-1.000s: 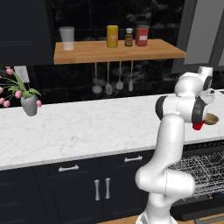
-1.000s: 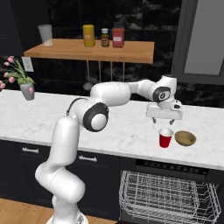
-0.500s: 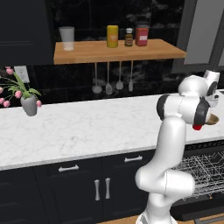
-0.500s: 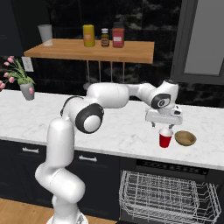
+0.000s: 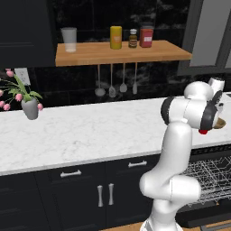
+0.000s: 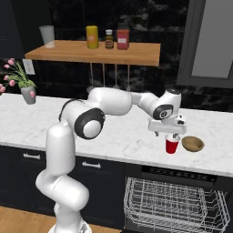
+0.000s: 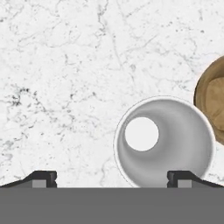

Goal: Pick up the cup and bowl from the counter, place them in the dishwasher, and close the dishwasher door.

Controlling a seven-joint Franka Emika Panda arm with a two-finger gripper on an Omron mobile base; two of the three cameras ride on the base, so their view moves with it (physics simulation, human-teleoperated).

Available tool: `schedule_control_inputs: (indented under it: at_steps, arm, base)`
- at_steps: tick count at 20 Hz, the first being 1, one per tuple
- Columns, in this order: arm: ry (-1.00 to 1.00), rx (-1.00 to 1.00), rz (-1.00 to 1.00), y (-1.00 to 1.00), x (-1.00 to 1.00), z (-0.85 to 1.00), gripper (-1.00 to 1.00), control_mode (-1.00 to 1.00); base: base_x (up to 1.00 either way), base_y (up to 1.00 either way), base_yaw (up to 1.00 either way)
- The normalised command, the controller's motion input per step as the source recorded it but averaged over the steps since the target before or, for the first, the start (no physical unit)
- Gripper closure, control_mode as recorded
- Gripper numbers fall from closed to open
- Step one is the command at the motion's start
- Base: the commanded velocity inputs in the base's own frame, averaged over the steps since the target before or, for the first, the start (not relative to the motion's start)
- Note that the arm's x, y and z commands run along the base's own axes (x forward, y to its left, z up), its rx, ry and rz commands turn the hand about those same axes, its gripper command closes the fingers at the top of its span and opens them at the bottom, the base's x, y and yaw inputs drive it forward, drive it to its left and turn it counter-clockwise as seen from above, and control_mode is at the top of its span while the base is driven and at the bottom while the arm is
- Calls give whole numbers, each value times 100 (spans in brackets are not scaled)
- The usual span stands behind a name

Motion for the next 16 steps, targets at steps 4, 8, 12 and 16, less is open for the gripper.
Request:
schedule_control_inputs:
  at_steps: [4,8,12,16]
  arm:
    - [0,0,0,5,20,-21,-100,-100]
    - [0,0,3,-10,5,9,-100,-100]
    - [0,0,1,-7,0,2,-100,-100]
    - [0,0,1,-11,0,0,-100,-100]
  base:
    - [0,0,0]
    - [0,0,0]
    - [0,0,0]
    - [0,0,0]
